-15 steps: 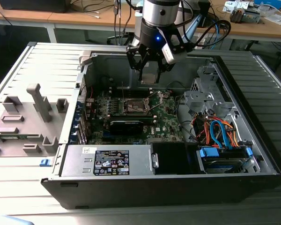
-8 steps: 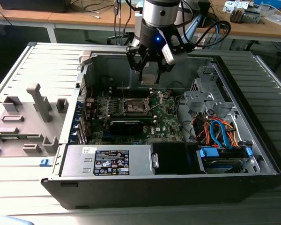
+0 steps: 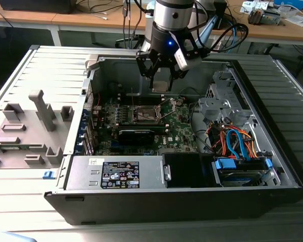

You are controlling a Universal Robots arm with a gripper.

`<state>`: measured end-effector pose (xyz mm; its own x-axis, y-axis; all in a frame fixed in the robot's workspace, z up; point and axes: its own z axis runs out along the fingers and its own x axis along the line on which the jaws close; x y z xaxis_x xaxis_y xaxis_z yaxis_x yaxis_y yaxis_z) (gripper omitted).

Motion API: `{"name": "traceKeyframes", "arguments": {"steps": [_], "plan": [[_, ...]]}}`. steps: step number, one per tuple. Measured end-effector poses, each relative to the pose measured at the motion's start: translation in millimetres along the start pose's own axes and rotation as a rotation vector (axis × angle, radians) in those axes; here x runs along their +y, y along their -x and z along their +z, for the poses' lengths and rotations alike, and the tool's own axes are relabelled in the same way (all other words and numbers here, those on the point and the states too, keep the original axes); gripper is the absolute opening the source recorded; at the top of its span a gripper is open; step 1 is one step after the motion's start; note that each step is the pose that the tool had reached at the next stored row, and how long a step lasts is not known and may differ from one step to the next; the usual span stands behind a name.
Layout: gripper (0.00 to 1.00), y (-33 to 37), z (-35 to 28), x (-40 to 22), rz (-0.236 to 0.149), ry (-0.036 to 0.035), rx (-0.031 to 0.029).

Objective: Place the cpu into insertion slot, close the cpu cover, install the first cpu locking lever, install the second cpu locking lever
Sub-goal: 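Place the cpu into insertion slot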

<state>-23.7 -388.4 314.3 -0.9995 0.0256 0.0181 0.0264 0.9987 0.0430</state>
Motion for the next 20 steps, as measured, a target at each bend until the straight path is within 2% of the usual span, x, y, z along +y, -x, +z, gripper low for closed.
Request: {"name": "traceKeyframes", "arguments": {"steps": [2,3,20], "plan": [[0.55,0.0,1.9,-0.3,0.000,-0.0004,0.0000],[0.55,0.1,3.3,-2.6,0.000,-0.0003,0.0000],[0.55,0.2,5.5,-5.2,0.000,-0.0004,0.0000]]}}
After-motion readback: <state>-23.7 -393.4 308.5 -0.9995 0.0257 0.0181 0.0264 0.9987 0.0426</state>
